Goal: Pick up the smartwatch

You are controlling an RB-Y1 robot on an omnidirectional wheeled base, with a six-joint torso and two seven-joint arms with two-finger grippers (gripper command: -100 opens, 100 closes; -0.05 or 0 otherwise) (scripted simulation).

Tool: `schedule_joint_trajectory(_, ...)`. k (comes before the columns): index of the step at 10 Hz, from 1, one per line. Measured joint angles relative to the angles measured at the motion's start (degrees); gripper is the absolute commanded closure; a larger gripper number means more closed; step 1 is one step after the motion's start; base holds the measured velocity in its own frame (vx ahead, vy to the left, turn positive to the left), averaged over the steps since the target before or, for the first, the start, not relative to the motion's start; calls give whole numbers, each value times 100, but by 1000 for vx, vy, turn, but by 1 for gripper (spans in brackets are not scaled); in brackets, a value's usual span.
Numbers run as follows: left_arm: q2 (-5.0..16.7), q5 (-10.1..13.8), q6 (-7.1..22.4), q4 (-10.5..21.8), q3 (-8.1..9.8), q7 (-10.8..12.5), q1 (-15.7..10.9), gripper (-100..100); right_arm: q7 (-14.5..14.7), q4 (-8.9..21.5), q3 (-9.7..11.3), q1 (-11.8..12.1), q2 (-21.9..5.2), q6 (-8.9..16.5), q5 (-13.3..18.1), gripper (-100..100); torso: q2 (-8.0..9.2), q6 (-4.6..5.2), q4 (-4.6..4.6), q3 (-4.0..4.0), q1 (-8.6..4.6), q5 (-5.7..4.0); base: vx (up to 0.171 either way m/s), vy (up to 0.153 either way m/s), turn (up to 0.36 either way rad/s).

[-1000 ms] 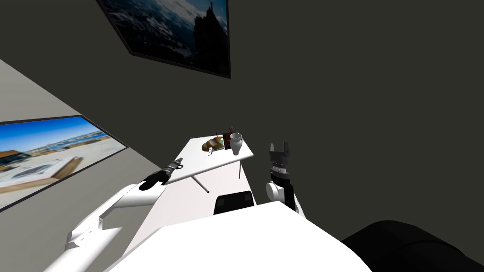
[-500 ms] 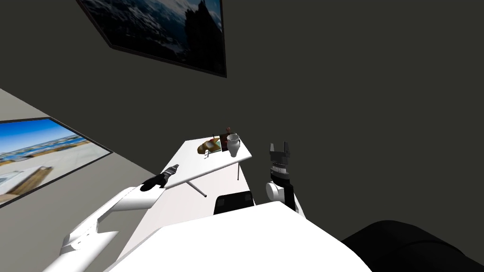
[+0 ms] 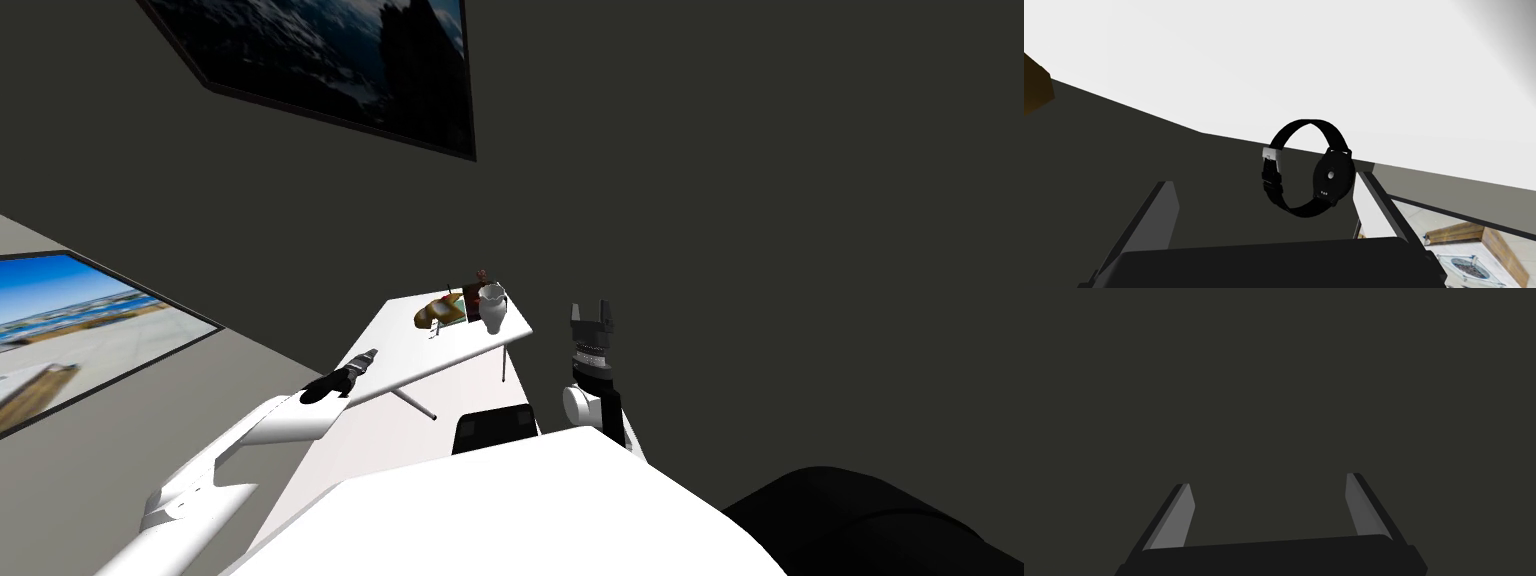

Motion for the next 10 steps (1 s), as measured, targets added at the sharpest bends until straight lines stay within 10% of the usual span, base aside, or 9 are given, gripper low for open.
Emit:
schedule_joint_trajectory(1,-2,-3,-12,12,0,1,-5,100,0,0,0,0,0,0,0,0,3,-1,1,2,-5,-1,-1,4,19)
schedule_joint_trajectory(5,-3,-2,-10,11,1,3,-4,100,0,0,0,0,0,0,0,0,6,0,1,3,-12,-3,0,0,0)
schedule_joint_trajectory(6,-2,-3,-10,11,1,2,-4,0,0,0,0,0,0,0,0,0,6,0,1,4,-12,-3,0,0,0)
schedule_joint_trajectory(7,-2,-3,-10,11,1,2,-5,100,0,0,0,0,0,0,0,0,7,-1,1,4,-11,-3,-7,-15,68)
schedule_joint_trajectory(9,37,40,94,-212,-5,-9,83,100,0,0,0,0,1,0,0,0,17,-6,3,10,-25,-6,-15,-25,46)
schedule_joint_trajectory(10,39,43,106,-223,-6,-11,90,0,0,0,0,0,1,0,0,0,14,-3,3,8,-20,-5,0,0,0)
